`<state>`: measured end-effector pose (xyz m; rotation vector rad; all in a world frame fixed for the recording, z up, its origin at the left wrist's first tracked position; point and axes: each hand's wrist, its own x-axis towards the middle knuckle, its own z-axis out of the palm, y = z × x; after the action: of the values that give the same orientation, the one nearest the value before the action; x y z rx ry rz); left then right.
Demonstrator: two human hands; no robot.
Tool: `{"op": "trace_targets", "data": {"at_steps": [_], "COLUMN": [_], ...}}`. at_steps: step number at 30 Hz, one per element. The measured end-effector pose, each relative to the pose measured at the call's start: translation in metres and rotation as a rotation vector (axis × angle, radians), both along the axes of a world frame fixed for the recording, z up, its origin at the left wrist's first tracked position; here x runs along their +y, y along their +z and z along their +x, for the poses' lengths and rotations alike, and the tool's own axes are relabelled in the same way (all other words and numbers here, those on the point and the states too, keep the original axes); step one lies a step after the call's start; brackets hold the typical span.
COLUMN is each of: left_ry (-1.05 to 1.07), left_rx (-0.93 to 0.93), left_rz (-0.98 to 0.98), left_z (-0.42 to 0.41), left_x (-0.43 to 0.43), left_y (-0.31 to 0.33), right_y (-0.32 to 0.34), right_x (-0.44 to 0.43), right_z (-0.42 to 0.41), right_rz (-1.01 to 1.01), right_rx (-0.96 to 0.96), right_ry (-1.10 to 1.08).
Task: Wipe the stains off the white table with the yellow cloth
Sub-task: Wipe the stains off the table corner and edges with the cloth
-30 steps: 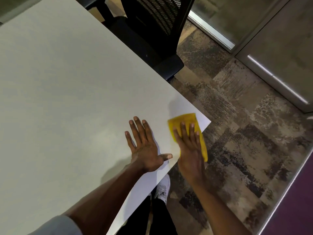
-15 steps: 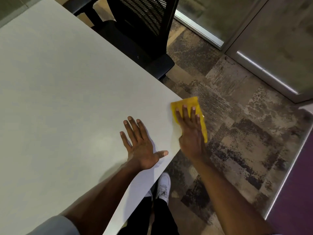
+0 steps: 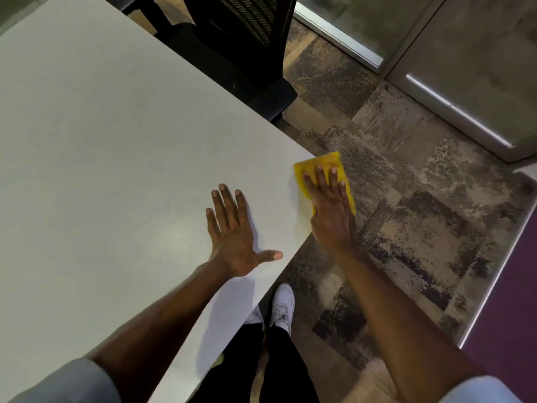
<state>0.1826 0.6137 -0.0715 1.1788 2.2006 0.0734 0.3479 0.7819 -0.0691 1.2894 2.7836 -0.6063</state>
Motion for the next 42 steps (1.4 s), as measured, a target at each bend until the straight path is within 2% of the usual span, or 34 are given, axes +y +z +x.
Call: {"op": "trace_targets", "data": {"at_steps": [3,6,9,13,18,21,28,31,35,38,40,42], "left_ry": [-0.049,-0.041,-0.051,-0.049,-0.033,-0.018,0.018,0.03,0.027,0.035,0.037,0.044], "left_rx": [0.057,0.055,0.024,0.012,0.018,0.0,-0.026,-0.033,-0.017,-0.021,-0.012,-0.008], "left_rz": [0.111,0.113,0.11,0.042,0.018,0.034,0.092,0.098,0.079,0.089,0.105,0.123], "left_z": [-0.011,-0.013,-0.01,-0.011,-0.011,-0.01,-0.009,-0.008,-0.008,-0.009,-0.01,-0.011], "left_x": [-0.029,-0.055,-0.062,-0.055,-0.052,-0.052,-0.053,-0.053,-0.052,-0.053,-0.053,-0.055], "left_y": [0.001,0.005,0.007,0.011,0.014,0.015,0.014,0.017,0.018,0.018,0.017,0.014], "right_y": [0.005,0.007,0.009,0.007,0.0,0.003,0.0,-0.001,-0.004,0.001,0.0,-0.003], "right_x": [-0.044,-0.116,-0.153,-0.117,-0.017,-0.01,-0.107,-0.091,-0.022,0.007,-0.003,-0.033], "right_z": [0.001,0.02,0.03,0.014,-0.032,-0.047,-0.005,-0.001,-0.023,-0.041,-0.047,-0.046], "right_rz": [0.016,-0.033,-0.125,-0.019,0.06,0.057,-0.012,0.053,0.087,0.08,0.075,0.084], "right_rx": [0.045,0.14,0.151,0.106,-0.036,-0.027,0.116,0.093,-0.007,0.024,0.04,0.06], "right_ry": [0.05,0.157,0.218,0.228,0.027,0.007,0.422,0.497,0.232,0.037,0.038,0.161]}}
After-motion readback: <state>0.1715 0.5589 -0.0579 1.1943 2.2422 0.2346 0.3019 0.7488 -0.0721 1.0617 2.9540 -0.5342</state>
